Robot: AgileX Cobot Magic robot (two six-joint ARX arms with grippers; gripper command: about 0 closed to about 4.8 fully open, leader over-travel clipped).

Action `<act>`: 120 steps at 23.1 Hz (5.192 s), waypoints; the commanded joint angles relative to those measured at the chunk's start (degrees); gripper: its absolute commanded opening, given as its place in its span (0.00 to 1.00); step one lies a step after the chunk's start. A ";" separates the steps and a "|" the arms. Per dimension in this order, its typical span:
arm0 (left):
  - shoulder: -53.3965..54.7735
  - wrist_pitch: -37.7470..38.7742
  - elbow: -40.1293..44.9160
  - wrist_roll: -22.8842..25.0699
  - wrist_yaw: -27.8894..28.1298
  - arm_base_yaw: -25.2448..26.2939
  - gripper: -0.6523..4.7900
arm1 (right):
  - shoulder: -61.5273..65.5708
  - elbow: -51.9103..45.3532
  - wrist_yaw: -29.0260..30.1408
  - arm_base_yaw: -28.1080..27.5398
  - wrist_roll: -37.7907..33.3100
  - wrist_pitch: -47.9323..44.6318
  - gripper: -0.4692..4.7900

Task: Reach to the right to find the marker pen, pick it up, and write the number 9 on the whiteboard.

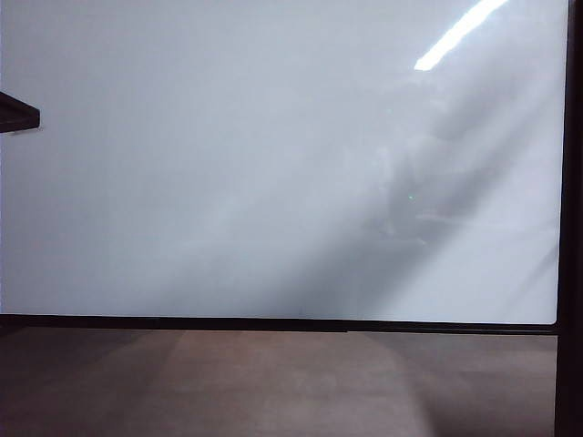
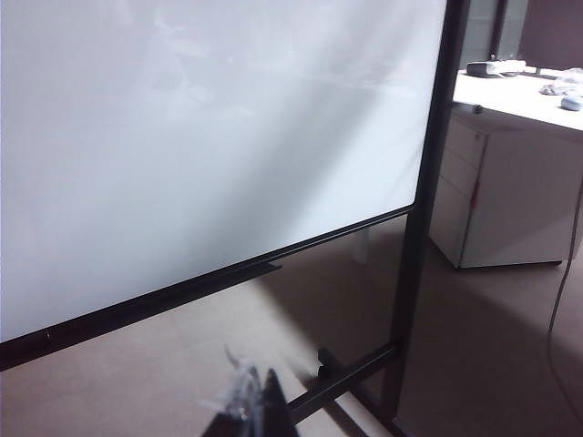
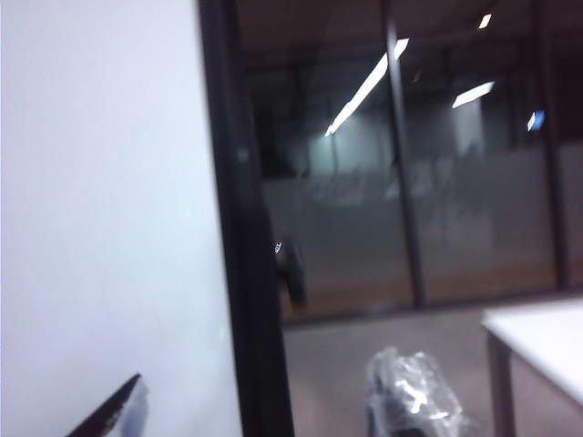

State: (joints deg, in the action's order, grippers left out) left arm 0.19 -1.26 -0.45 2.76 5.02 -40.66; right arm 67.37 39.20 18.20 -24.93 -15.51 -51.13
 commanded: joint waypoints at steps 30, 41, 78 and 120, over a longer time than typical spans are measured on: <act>0.04 -0.04 -0.02 -0.17 -0.07 -0.02 0.11 | 54.60 12.07 1.29 4.98 6.56 -28.83 0.77; 0.04 -0.07 -0.02 -0.17 -0.07 -0.02 0.11 | 56.46 14.45 1.01 5.11 8.09 -26.56 0.76; 0.04 -0.07 -0.02 -0.17 -0.07 -0.02 0.11 | 56.65 17.49 1.44 5.16 8.26 -22.36 0.46; 0.04 1.86 -0.13 -0.17 0.11 0.02 0.11 | -26.93 18.05 -10.58 2.49 -0.33 39.56 0.08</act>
State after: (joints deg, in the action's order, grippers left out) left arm 0.21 5.15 -0.45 2.76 5.17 -40.64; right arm 41.60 56.90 7.60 -23.09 -15.99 -14.17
